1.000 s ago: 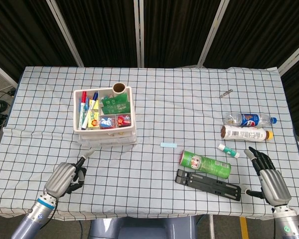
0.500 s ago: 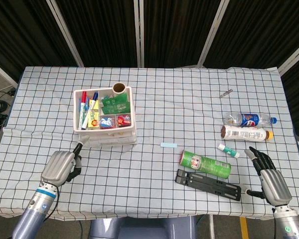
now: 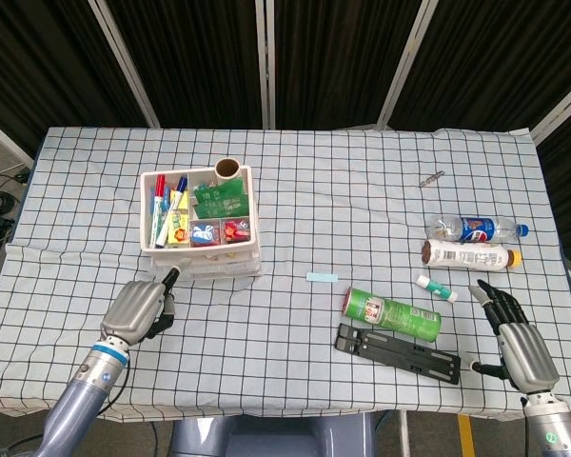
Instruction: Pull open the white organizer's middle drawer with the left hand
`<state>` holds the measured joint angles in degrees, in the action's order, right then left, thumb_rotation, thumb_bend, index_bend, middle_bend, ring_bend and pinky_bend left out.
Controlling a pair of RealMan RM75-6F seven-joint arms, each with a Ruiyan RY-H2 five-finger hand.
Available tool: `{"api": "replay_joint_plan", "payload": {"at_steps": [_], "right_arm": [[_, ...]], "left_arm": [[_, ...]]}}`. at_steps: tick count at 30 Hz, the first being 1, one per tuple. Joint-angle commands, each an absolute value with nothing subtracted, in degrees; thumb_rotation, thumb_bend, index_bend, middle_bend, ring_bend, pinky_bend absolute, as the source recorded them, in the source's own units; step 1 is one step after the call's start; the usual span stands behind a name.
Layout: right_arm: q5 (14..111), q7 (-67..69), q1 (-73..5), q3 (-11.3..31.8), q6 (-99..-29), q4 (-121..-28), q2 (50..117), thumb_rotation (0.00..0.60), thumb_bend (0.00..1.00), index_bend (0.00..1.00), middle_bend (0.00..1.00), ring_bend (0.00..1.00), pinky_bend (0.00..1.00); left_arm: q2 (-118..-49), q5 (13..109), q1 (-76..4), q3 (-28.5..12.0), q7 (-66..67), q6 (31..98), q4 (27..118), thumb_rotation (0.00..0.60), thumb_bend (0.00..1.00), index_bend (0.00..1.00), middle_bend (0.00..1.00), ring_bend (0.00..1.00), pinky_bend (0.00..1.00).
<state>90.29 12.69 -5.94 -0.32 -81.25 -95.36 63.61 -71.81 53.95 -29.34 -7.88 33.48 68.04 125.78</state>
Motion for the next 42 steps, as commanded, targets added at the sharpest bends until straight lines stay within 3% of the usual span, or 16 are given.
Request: {"api": "replay_joint_plan", "payload": {"at_steps": [1,10,15,23,42], "right_arm": [[90.2,12.7,-5.9,-0.3,-81.2,-95.4,63.6,0.6,0.11,0.01,0.0,0.0,0.0],[90.2,13.1,-5.9,-0.2,-81.4,-95.3,63.5,0.6,0.11,0.01,0.0,0.0,0.0],[90.2,13.0,-5.9,-0.2,-81.3,-95.2,63.5,0.6,0.11,0.01,0.0,0.0,0.0],[90.5,13.0,-5.9,-0.3,-81.4,-95.3,63.6,0.6,0.11,0.01,0.0,0.0,0.0],[90.7,13.1,-5.8,-0.4,-81.7,-95.4,63.5,0.6,0.11,0.01,0.0,0.0,0.0]], "left_arm": [[-72.4,53.0,-30.0,-7.9,33.8,68.1,125.6,0.6,0.88,0.05,0.79,0.76,0.71],[-74.2,48.8,-32.4,-8.2,35.1,69.2,125.0,0.6,0.88,0.08,0.8,0.77,0.72],[-74.8,49.8,-32.8,-7.8,34.6,69.8,125.3,0.6,0.89,0.18,0.81,0.79,0.72],[-73.6,54.3,-32.1,-5.7,34.0,71.2,127.9,0.6,0.9,0.24,0.82,0.8,0.72],[-70.6,60.2,-30.3,-1.1,30.1,70.1,130.2,0.6,0.9,0.27,0.83,0.8,0.72]]}}
